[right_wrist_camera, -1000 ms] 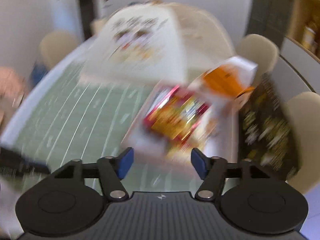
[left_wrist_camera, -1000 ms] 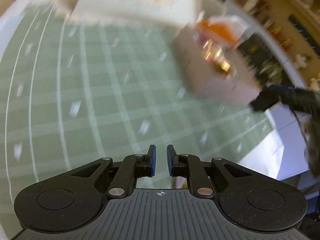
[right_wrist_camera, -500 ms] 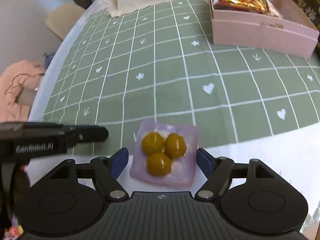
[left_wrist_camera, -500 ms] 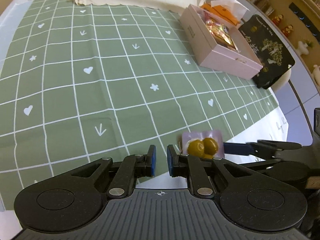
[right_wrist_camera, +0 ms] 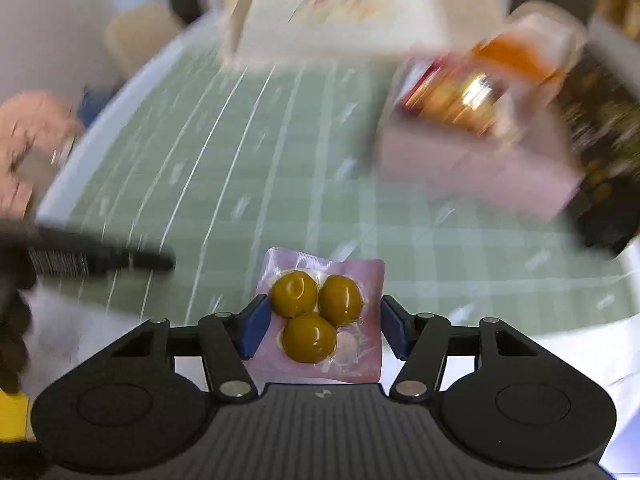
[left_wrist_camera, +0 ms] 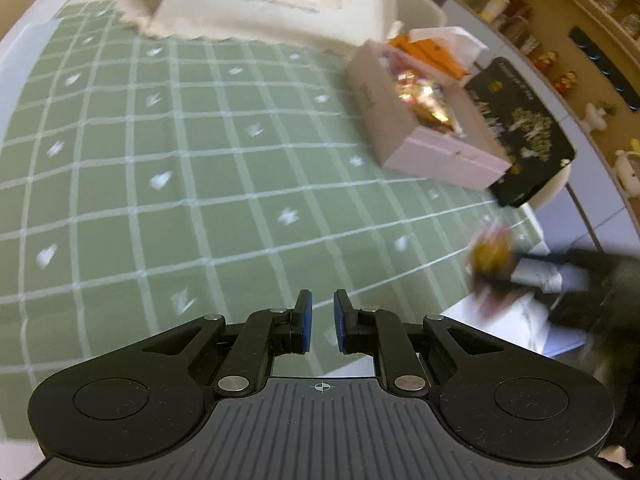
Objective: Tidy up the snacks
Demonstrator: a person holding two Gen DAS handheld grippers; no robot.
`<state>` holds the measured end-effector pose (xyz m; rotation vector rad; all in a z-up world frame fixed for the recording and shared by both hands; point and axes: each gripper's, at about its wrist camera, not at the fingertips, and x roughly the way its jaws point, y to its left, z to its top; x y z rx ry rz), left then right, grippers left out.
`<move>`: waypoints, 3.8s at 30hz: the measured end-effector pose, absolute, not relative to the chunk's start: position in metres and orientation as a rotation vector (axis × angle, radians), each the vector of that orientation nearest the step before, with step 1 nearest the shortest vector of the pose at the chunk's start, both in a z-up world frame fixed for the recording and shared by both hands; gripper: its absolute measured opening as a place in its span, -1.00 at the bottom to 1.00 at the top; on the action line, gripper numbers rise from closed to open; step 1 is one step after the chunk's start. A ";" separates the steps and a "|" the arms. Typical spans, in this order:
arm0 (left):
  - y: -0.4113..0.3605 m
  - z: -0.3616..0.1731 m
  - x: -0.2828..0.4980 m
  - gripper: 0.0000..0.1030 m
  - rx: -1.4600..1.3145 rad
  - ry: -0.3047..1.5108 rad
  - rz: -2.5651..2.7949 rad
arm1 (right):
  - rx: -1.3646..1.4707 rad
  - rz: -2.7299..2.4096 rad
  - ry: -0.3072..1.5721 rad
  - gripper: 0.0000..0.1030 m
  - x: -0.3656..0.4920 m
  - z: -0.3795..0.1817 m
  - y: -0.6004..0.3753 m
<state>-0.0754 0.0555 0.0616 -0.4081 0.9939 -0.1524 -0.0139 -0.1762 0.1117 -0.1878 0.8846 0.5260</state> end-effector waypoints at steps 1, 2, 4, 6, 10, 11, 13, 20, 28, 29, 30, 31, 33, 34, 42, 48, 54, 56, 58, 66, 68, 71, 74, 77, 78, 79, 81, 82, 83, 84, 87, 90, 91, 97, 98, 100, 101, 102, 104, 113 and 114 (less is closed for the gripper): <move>0.052 0.065 -0.071 -0.72 -0.402 0.981 -0.167 | -0.187 0.493 0.823 0.16 -0.004 0.131 -0.184; 0.048 0.068 -0.067 -0.72 -0.395 0.967 -0.180 | -0.188 0.454 0.762 0.16 0.007 0.151 -0.192; 0.038 0.077 -0.056 -0.72 -0.372 0.933 -0.204 | -0.173 0.392 0.669 0.23 0.036 0.183 -0.206; 0.028 0.086 -0.044 -0.72 -0.338 0.892 -0.220 | -0.131 0.389 0.617 0.46 0.073 0.204 -0.220; 0.006 0.103 -0.020 -0.72 -0.267 0.808 -0.223 | -0.075 0.317 0.612 0.59 0.134 0.211 -0.234; 0.001 0.105 -0.016 -0.72 -0.249 0.791 -0.225 | -0.065 0.309 0.613 0.59 0.138 0.208 -0.236; -0.007 0.104 -0.011 -0.72 -0.203 0.770 -0.218 | -0.036 0.313 0.626 0.59 0.135 0.194 -0.244; -0.022 0.049 -0.006 -0.71 -0.106 0.808 -0.089 | -0.022 0.322 0.775 0.59 0.084 0.081 -0.243; -0.044 0.006 -0.006 -0.69 -0.019 0.742 -0.009 | -0.064 0.321 0.807 0.62 0.047 0.000 -0.221; -0.047 0.004 -0.005 -0.69 -0.002 0.730 -0.011 | -0.086 0.326 0.804 0.62 0.047 -0.003 -0.217; -0.050 0.003 -0.004 -0.69 0.008 0.718 -0.014 | -0.095 0.327 0.805 0.66 0.047 -0.004 -0.216; -0.052 0.002 -0.002 -0.69 0.015 0.701 -0.021 | -0.095 0.318 0.785 0.74 0.047 -0.007 -0.214; -0.054 -0.001 -0.001 -0.69 0.014 0.676 -0.034 | -0.074 0.283 0.766 0.91 0.048 -0.011 -0.215; -0.054 -0.001 0.001 -0.69 0.000 0.672 -0.032 | -0.066 0.263 0.768 1.00 0.050 -0.013 -0.216; -0.073 -0.004 -0.003 -0.69 0.089 0.636 0.018 | -0.050 0.245 0.705 1.00 0.046 -0.018 -0.222; -0.085 -0.004 -0.004 -0.70 0.152 0.633 0.055 | -0.048 0.248 0.681 1.00 0.043 -0.018 -0.223; -0.077 -0.004 -0.003 -0.71 0.101 0.636 0.037 | -0.048 0.247 0.681 1.00 0.043 -0.018 -0.223; -0.076 -0.003 -0.004 -0.71 0.094 0.636 0.035 | -0.048 0.247 0.681 1.00 0.043 -0.018 -0.223; -0.076 -0.003 -0.004 -0.71 0.094 0.636 0.035 | -0.048 0.247 0.681 1.00 0.043 -0.018 -0.223; -0.074 -0.003 -0.004 -0.71 0.078 0.638 0.029 | -0.048 0.247 0.681 1.00 0.043 -0.018 -0.223; -0.074 -0.003 -0.004 -0.71 0.073 0.638 0.029 | -0.048 0.247 0.680 1.00 0.043 -0.018 -0.223; -0.074 -0.003 -0.004 -0.71 0.071 0.638 0.030 | -0.048 0.247 0.680 1.00 0.043 -0.018 -0.223; -0.074 -0.003 -0.004 -0.71 0.068 0.639 0.030 | -0.048 0.247 0.680 1.00 0.043 -0.018 -0.223; -0.074 -0.003 -0.003 -0.71 0.068 0.639 0.030 | -0.048 0.247 0.680 1.00 0.043 -0.018 -0.223; -0.074 -0.003 -0.003 -0.71 0.068 0.639 0.030 | -0.048 0.247 0.680 1.00 0.043 -0.018 -0.223; -0.074 -0.003 -0.003 -0.71 0.067 0.639 0.030 | -0.048 0.247 0.681 1.00 0.043 -0.018 -0.223; -0.074 -0.003 -0.003 -0.71 0.067 0.639 0.030 | -0.048 0.247 0.680 1.00 0.043 -0.018 -0.223; -0.074 -0.003 -0.003 -0.71 0.067 0.639 0.030 | -0.048 0.247 0.680 1.00 0.043 -0.018 -0.223; -0.074 -0.003 -0.003 -0.71 0.067 0.639 0.031 | -0.048 0.247 0.680 1.00 0.043 -0.018 -0.223; -0.074 -0.003 -0.003 -0.71 0.067 0.639 0.031 | -0.048 0.247 0.680 1.00 0.043 -0.019 -0.223; -0.074 -0.003 -0.003 -0.71 0.066 0.639 0.031 | -0.048 0.247 0.680 1.00 0.043 -0.019 -0.223; -0.074 -0.003 -0.003 -0.71 0.066 0.639 0.032 | -0.048 0.247 0.680 1.00 0.043 -0.019 -0.223; -0.074 -0.003 -0.003 -0.71 0.066 0.640 0.032 | -0.048 0.247 0.681 1.00 0.043 -0.018 -0.223; -0.074 -0.002 -0.003 -0.71 0.065 0.640 0.033 | -0.048 0.247 0.681 1.00 0.043 -0.018 -0.223; -0.074 -0.002 -0.003 -0.71 0.065 0.640 0.033 | -0.048 0.247 0.681 1.00 0.043 -0.018 -0.223; -0.074 -0.002 -0.003 -0.71 0.064 0.640 0.033 | -0.048 0.247 0.681 1.00 0.043 -0.018 -0.223; -0.074 -0.002 -0.003 -0.71 0.064 0.640 0.033 | -0.048 0.247 0.681 1.00 0.043 -0.018 -0.223; -0.074 -0.002 -0.003 -0.71 0.063 0.640 0.033 | -0.048 0.247 0.681 1.00 0.043 -0.018 -0.223; -0.074 -0.002 -0.003 -0.71 0.063 0.640 0.034 | -0.048 0.247 0.681 1.00 0.043 -0.018 -0.223; -0.074 -0.002 -0.003 -0.71 0.060 0.640 0.025 | -0.047 0.247 0.681 1.00 0.043 -0.018 -0.223; -0.074 -0.002 -0.003 -0.71 0.059 0.640 0.021 | -0.047 0.247 0.681 1.00 0.043 -0.018 -0.223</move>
